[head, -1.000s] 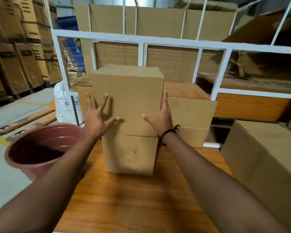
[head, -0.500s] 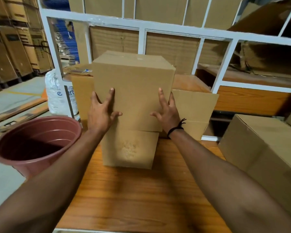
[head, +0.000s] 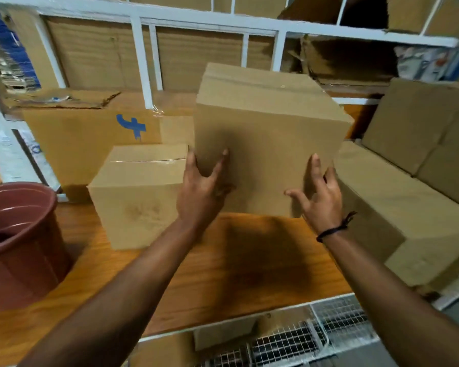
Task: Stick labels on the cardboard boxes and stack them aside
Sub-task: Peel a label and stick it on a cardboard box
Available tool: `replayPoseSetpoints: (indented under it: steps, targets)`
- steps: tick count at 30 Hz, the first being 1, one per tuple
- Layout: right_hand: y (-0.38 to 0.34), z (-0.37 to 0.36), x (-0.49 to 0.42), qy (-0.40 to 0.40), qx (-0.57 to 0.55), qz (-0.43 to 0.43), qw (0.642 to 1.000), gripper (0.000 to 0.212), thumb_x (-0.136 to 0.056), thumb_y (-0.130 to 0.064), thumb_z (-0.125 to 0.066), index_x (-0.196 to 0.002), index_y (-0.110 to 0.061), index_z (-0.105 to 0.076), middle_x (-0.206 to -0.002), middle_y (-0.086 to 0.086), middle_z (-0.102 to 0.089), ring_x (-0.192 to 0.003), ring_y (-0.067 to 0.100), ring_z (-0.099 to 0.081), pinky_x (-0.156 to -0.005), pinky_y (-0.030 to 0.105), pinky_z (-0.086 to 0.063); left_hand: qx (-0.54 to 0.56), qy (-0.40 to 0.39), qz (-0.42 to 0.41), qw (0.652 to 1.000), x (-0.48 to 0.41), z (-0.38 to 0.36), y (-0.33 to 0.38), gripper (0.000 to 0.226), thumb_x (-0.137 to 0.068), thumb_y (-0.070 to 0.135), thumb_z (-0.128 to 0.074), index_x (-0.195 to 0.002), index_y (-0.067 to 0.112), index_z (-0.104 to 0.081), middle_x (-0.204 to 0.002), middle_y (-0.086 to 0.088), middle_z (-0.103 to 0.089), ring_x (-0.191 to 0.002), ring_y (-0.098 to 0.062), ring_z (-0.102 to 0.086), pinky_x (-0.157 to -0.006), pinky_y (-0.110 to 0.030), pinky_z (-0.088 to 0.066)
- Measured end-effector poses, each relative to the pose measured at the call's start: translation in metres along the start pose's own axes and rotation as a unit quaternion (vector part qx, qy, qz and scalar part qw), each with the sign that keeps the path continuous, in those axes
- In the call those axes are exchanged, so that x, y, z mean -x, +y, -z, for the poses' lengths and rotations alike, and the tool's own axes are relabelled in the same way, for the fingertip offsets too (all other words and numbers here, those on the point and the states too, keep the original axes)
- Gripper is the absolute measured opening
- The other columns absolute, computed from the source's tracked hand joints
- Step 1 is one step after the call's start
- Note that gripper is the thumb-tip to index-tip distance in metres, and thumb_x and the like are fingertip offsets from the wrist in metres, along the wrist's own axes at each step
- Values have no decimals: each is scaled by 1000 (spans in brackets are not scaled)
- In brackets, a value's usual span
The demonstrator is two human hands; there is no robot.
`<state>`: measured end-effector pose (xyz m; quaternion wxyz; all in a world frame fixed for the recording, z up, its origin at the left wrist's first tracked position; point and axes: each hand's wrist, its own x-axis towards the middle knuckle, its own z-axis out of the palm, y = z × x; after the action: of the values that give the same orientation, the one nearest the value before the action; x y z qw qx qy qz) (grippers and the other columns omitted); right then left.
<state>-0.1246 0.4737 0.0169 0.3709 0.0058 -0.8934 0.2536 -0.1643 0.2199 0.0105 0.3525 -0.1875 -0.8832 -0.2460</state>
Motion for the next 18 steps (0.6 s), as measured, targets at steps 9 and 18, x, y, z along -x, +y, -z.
replayPoseSetpoints:
  steps: [9, 18]
  targets:
    - [112, 18, 87, -56, -10, 0, 998, 113, -71, -35, -80, -146, -55, 3, -131, 43, -42, -112, 56, -52, -77, 55, -52, 28, -60, -1, 998, 100, -84, 58, 109, -79, 36, -78, -153, 49, 1, -152, -27, -19, -120, -50, -49, -61, -53, -60]
    - [171, -15, 138, -157, -59, 8, 986, 122, -64, -24, -87, -148, -51, -3, -141, 31, -41, -107, 39, -62, -72, 40, -58, 14, -123, 86, 989, 172, -119, 75, 101, -69, 20, -88, -150, 30, -27, -143, -27, -29, -113, -41, -55, -64, -41, -61]
